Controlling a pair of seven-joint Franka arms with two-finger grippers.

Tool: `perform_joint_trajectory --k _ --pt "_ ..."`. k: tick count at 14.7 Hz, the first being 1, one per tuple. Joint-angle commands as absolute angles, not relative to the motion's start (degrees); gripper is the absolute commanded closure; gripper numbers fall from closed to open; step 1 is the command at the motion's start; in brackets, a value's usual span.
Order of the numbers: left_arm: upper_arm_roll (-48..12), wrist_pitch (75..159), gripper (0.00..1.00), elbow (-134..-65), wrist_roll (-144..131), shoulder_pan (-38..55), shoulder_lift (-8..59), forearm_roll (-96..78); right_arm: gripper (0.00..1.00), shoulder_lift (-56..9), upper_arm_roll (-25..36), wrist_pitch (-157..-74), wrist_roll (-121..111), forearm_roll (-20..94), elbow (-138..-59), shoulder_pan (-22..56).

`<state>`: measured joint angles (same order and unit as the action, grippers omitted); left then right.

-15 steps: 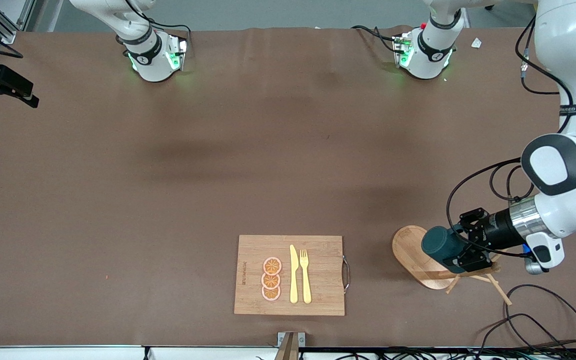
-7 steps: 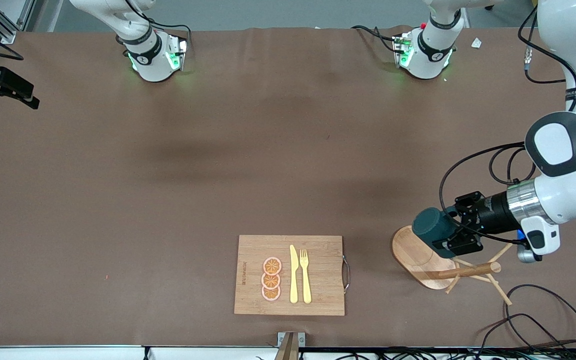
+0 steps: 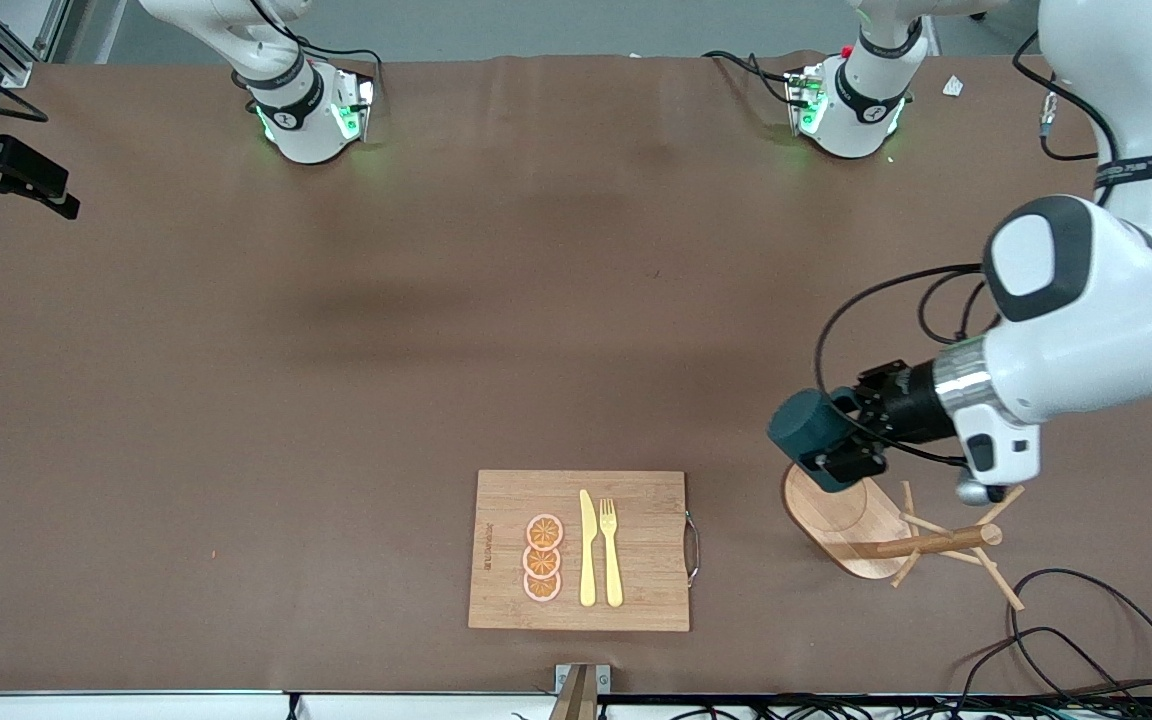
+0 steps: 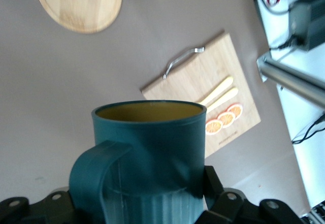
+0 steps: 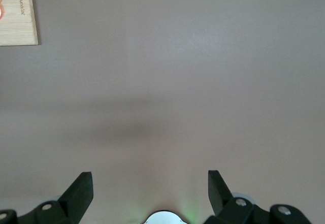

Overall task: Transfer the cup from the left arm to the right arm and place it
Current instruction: 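Lift the teal mug off the stand peg with the left gripper, then carry the teal mug to mid-table and lower it with the left gripper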

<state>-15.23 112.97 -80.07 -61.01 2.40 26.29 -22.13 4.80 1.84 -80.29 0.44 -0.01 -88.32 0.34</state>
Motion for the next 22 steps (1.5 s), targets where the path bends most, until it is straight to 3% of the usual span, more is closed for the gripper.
perform_joint_trajectory --k 1,14,22 --pt "-15.21 112.59 0.35 -79.45 -63.37 5.79 25.05 -20.66 0.0 5.01 1.58 -80.16 0.26 0.79 -88.59 -0.26" --pt "-14.33 114.78 0.38 -76.29 -74.87 25.3 29.7 -0.54 0.0 4.48 1.67 -80.16 0.35 0.79 -88.51 -0.44" --pt "-14.33 116.89 0.37 -76.2 -86.74 41.55 38.04 32.2 0.0 4.22 1.76 -80.16 0.35 0.7 -88.42 -0.53"
